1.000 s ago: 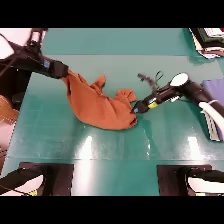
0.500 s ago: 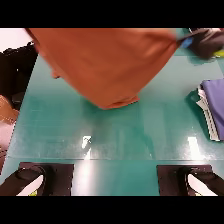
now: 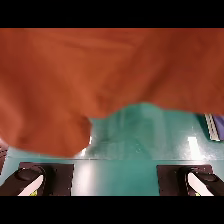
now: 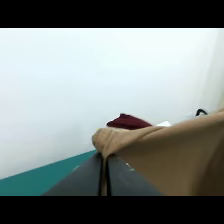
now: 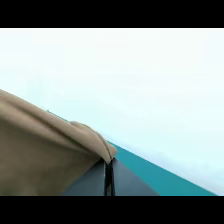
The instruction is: Fold the shirts.
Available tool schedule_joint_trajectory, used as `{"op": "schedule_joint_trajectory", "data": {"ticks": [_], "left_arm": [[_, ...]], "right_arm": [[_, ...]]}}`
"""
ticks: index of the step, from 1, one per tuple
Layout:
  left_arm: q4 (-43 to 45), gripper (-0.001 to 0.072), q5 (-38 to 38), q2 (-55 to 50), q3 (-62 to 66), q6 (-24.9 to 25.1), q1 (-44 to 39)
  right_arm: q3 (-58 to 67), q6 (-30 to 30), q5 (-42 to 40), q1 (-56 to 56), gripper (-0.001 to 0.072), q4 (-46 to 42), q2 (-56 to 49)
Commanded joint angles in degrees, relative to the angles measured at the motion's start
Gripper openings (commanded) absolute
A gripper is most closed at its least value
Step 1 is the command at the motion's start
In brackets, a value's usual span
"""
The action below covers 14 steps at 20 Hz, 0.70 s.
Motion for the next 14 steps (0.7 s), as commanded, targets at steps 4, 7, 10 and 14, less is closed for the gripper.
{"op": "schedule_joint_trajectory", "data": {"ticks": [4, 7, 10, 14], "left_arm": [[17.75, 0.0024, -4.74, -6.56, -17.40, -2.16, 0.09], [18.14, 0.0024, -5.07, -15.17, -28.65, -2.14, 0.09], [18.60, 0.0024, 2.58, -26.12, -36.09, -1.42, 0.09], [18.01, 0.0024, 11.82, -37.97, -36.22, -1.86, 1.90]], "right_arm": [[-2.64, 6.97, 7.93, -0.83, 0.0015, -2.27, -15.39], [-10.14, 6.86, 8.68, 0.92, 0.0015, -2.97, -26.18], [-14.67, 6.80, 3.06, 2.64, 0.0015, -4.26, -36.63], [-14.69, 6.82, -2.54, 4.04, 0.0016, -4.11, -46.03]]}}
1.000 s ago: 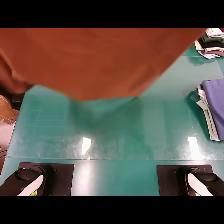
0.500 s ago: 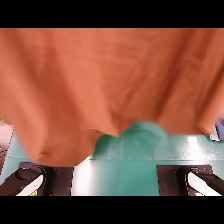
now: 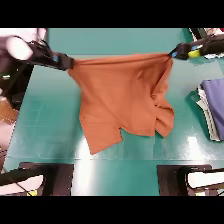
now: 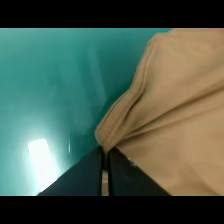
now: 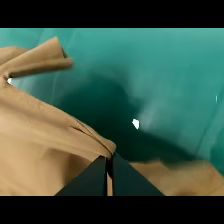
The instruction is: Fold the shirts.
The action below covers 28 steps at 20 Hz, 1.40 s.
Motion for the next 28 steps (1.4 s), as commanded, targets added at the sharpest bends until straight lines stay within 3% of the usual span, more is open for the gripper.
{"op": "schedule_joint_trajectory", "data": {"ticks": [1, 4, 5, 6, 7, 8, 11, 13, 20, 24, 28], "left_arm": [[0.42, 0.0024, 7.63, -8.96, -2.01, -0.61, 1.51], [0.15, 0.0050, 8.04, -10.40, -2.01, -1.90, 1.86], [-0.17, 0.0325, 7.63, -10.38, -2.01, -1.84, 1.86], [-1.20, 0.0577, 6.75, -10.38, -2.01, -1.84, 1.86], [-1.31, 0.0560, 5.38, -10.25, -2.01, -1.81, 1.86], [-1.22, 0.0557, 3.34, -10.08, -1.75, -1.81, 1.88], [-0.02, 0.0557, -12.61, -9.68, 2.27, 0.17, 2.60], [-0.07, 0.0557, -17.66, -7.52, 0.33, 0.83, 3.37], [-10.71, 0.0556, -13.75, 3.78, -25.11, 0.74, 3.61], [-17.55, 0.0556, -8.15, 4.37, -31.43, 0.83, 3.58], [-17.68, 0.0557, -4.55, 4.20, -33.83, -0.02, 3.58]], "right_arm": [[-1.14, 0.15, -4.57, 1.18, 0.0016, -0.11, -7.78], [-1.16, 0.17, -4.61, 1.42, 0.0022, 0.44, -10.16], [-1.16, 0.20, -4.63, 1.57, 0.0067, 0.39, -10.45], [-1.14, 0.20, -4.66, 1.55, 0.0253, 0.37, -10.43], [-0.55, 0.22, -4.26, 1.55, 0.0395, 0.37, -10.43], [0.59, 0.22, -2.91, 1.53, 0.0396, 0.37, -10.36], [4.17, 0.15, 5.60, 0.07, 0.0388, 0.31, -8.13], [1.07, -1.14, 8.79, -1.70, 0.0388, 0.35, -3.17], [-21.92, -1.33, 10.64, -8.22, 0.0388, 0.37, 18.12], [-30.62, -1.33, 7.74, -9.29, 0.0388, 0.31, 26.10], [-36.63, -1.31, 5.55, -9.27, 0.0388, 0.33, 31.39]]}}
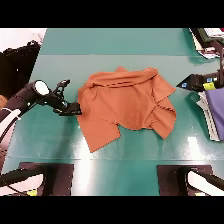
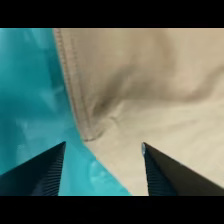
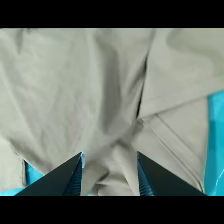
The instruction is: Fold the shirts.
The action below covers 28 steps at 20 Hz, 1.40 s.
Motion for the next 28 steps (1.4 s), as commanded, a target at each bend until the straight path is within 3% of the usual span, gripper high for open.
{"op": "schedule_joint_trajectory", "data": {"ticks": [1, 6, 7, 9, 11, 15, 16, 17, 23, 24, 28], "left_arm": [[-1.84, 0.0556, 3.13, 0.24, -2.84, -0.72, 0.02], [-3.48, 0.0555, 5.29, 0.04, -3.43, -0.94, 0.02], [-4.59, 0.0527, 6.14, 0.04, -3.43, -0.94, 0.02], [-6.19, 0.0169, 7.02, 0.04, -3.43, -0.50, 0.02], [-6.56, 0.0025, 6.97, 0.04, -3.43, -0.22, 0.02], [-6.56, 0.0024, 6.51, 1.44, -2.12, 2.36, 0.02], [-6.54, 0.0024, 6.51, 2.23, -1.60, 2.56, 0.02], [-6.54, 0.0024, 6.75, 2.89, -1.36, 2.56, 0.02], [-6.60, 0.0024, 6.67, 3.48, -1.25, 3.67, 0.02], [-6.60, 0.0024, 6.71, 3.48, -1.25, 3.69, 0.02], [-6.58, 0.0024, 6.73, 3.48, -1.25, 3.69, 0.02]], "right_arm": [[-5.27, 0.04, -1.57, -0.28, 0.0388, 0.09, 5.05], [-8.74, 0.07, -1.90, -0.28, 0.0387, 0.02, 8.83], [-9.33, 0.09, -1.75, -0.31, 0.0387, 0.00, 9.20], [-11.43, 0.09, -1.11, -0.31, 0.0387, -0.13, 10.10], [-15.17, 1.09, -0.55, -0.31, 0.0387, -1.53, 11.32], [-25.51, 7.89, 1.60, -0.31, 0.0392, -12.96, 14.08], [-28.06, 8.52, 2.95, -0.31, 0.0447, -14.05, 14.27], [-30.75, 8.70, 3.80, -0.28, 0.0581, -13.42, 14.12], [-39.43, 9.01, -2.10, 0.17, 0.0538, -2.93, 7.52], [-39.34, 8.94, -3.39, 1.05, 0.0440, -2.86, 6.34], [-39.28, 8.87, -8.35, 6.23, 0.0402, -2.89, 4.72]]}}
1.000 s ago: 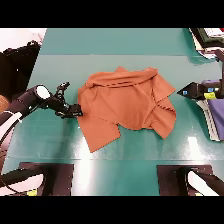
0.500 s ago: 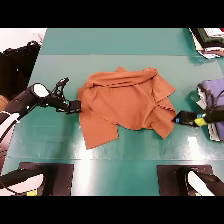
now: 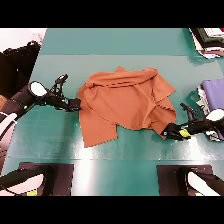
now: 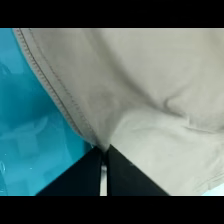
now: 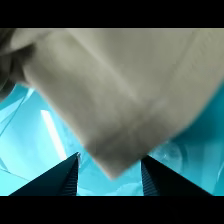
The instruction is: Fold the shirts.
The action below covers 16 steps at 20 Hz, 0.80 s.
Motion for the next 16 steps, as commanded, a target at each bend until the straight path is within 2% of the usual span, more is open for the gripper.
{"op": "schedule_joint_trajectory", "data": {"ticks": [1, 3, 4, 6, 9, 12, 16], "left_arm": [[0.02, 0.0024, -0.13, 0.07, 0.07, 0.20, 0.02], [0.07, 0.0024, -0.79, 0.74, 0.07, 0.52, 0.04], [0.11, 0.0024, -0.83, 2.10, 0.09, 0.52, 0.04], [0.87, 0.0023, -1.79, 6.75, 1.07, 0.48, 0.22], [4.28, 0.0024, -5.88, 16.63, 7.63, 0.46, 0.22], [8.59, 0.0024, -7.34, 25.77, 20.94, -0.07, 0.22], [10.01, 0.0024, -5.18, 31.23, 42.95, -1.38, 0.20]], "right_arm": [[-0.61, 0.04, -4.17, 3.93, 0.0255, 0.76, -1.31], [-0.61, 0.02, -4.70, 5.31, 0.0052, 0.72, -0.04], [-0.50, 0.02, -4.70, 5.53, 0.0018, 0.83, 1.42], [2.14, 0.02, -3.67, 5.20, 0.0017, 0.61, 5.81], [12.70, 0.02, -3.58, 2.03, 0.0017, 0.74, 12.66], [29.00, 0.02, -5.46, -3.48, 0.0017, 0.70, 16.98], [51.30, -1.97, -4.98, -10.82, 0.0017, 0.70, 17.75]]}}
